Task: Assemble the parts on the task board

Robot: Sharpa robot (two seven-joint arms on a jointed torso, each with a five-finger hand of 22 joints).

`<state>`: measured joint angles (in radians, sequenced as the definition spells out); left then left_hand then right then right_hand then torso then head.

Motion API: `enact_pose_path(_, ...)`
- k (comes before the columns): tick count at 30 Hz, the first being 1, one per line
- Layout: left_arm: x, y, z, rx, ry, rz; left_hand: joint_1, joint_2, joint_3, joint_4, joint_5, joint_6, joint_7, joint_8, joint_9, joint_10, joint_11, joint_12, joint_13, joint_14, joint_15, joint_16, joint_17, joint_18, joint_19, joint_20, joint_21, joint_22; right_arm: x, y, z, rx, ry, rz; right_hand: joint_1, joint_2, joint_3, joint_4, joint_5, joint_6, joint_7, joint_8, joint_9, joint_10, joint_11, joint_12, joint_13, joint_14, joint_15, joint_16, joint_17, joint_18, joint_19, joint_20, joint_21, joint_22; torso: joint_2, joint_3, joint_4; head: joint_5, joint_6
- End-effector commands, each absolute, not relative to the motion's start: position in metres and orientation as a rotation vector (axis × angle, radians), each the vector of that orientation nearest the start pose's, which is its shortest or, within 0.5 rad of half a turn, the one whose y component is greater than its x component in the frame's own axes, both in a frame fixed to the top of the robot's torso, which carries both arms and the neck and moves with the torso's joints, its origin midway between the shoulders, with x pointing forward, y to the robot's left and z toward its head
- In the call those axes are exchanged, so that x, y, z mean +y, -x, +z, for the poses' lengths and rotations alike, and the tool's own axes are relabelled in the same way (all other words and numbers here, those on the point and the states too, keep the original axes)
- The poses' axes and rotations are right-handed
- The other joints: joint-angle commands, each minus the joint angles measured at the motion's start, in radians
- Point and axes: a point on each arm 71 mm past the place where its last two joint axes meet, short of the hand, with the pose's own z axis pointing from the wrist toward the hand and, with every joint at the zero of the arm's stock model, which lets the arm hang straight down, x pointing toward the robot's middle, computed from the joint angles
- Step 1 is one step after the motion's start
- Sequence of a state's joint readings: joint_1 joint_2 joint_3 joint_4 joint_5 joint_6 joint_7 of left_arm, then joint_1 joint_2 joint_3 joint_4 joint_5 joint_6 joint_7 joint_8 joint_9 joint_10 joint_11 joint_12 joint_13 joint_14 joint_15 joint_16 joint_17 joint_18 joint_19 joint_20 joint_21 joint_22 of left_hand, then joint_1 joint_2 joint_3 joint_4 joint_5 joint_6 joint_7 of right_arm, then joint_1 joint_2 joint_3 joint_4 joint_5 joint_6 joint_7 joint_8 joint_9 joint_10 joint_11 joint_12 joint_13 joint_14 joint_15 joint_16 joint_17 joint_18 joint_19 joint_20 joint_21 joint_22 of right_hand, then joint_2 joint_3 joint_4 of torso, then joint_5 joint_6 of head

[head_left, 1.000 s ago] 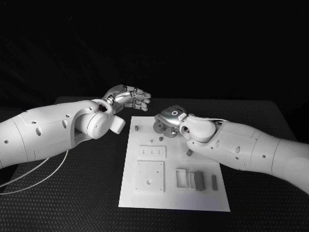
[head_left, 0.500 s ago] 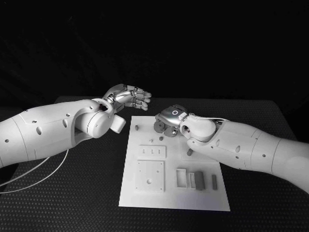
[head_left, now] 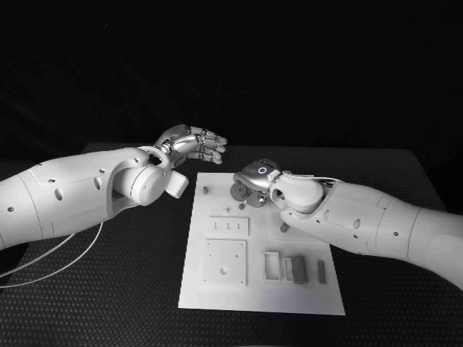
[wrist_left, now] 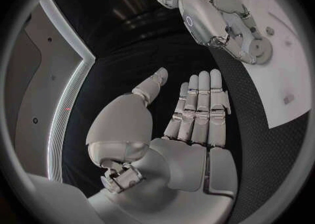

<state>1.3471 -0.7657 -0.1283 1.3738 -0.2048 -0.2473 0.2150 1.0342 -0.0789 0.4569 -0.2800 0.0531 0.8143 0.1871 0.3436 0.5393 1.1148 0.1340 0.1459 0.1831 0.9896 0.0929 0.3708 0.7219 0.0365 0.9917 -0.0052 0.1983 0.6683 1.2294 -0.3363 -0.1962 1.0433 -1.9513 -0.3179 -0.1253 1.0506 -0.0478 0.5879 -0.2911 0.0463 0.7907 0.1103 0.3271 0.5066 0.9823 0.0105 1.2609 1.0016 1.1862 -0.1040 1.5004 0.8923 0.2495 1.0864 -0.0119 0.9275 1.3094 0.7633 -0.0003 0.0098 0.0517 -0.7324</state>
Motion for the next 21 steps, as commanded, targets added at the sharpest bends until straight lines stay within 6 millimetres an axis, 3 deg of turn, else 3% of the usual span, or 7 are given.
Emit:
enact_pose_path(1, 0.2076, -0.5287, -0.1506, 1.607, 0.856, -1.371, 0.004, 0.003, -0.003, 0.004, -0.003, -0.008, 0.001, -0.005, 0.001, 0.005, 0.0, -0.004, 0.001, 0.004, 0.003, -0.004, 0.001, 0.015, -0.002, 0.002, -0.005, 0.001, -0.064, -0.5287, -0.2434, 1.55, 0.803, 0.342, 0.004, -0.011, -0.007, 0.002, 0.004, 0.201, -0.001, 0.006, 0.003, -0.015, -0.009, -0.006, -0.001, -0.004, 0.003, -0.005, -0.001, 0.012, 0.001, 0.003, -0.007, 0.011, 0.0, -0.0002, 0.0001, 0.0, -0.001)
enact_pose_path(15, 0.2074, -0.5289, -0.1506, 1.607, 0.855, -1.371, 0.004, 0.002, -0.003, 0.004, -0.004, -0.008, 0.001, -0.005, 0.001, 0.005, 0.0, -0.005, 0.002, 0.004, 0.003, -0.005, 0.002, 0.015, -0.002, 0.002, -0.005, 0.001, -0.064, -0.53, -0.2434, 1.544, 0.783, 0.347, -0.001, -0.024, -0.004, 0.003, 0.004, 0.185, 0.006, -0.007, -0.002, -0.024, -0.003, -0.007, -0.002, -0.01, 0.007, -0.006, -0.002, 0.012, -0.002, 0.006, -0.011, 0.012, 0.0, -0.0001, 0.0003, 0.0, -0.002)
enact_pose_path(20, 0.2075, -0.529, -0.1507, 1.608, 0.856, -1.37, 0.004, 0.002, -0.004, 0.004, -0.004, -0.008, 0.001, -0.005, 0.001, 0.005, 0.0, -0.005, 0.002, 0.004, 0.003, -0.005, 0.003, 0.015, -0.002, 0.002, -0.005, 0.001, -0.0647, -0.5316, -0.2419, 1.53, 0.757, 0.358, -0.001, -0.052, -0.001, 0.004, 0.004, 0.072, 0.04, -0.074, -0.033, -0.047, 0.028, -0.016, -0.006, -0.021, 0.035, -0.008, -0.002, 0.012, -0.007, 0.01, -0.018, 0.012, 0.0, -0.0004, 0.0007, -0.001, -0.002)
enact_pose_path(21, 0.2076, -0.529, -0.1507, 1.607, 0.856, -1.369, 0.004, 0.002, -0.004, 0.004, -0.004, -0.008, 0.001, -0.005, 0.001, 0.005, 0.0, -0.005, 0.002, 0.004, 0.003, -0.005, 0.003, 0.015, -0.002, 0.002, -0.005, 0.001, -0.0651, -0.5319, -0.2415, 1.526, 0.753, 0.358, 0.001, -0.054, 0.002, 0.005, 0.004, 0.05, 0.041, -0.085, -0.039, -0.05, 0.03, -0.016, -0.007, -0.023, 0.039, -0.008, -0.002, 0.012, -0.007, 0.011, -0.02, 0.012, 0.0, -0.0006, 0.0006, -0.001, -0.001)
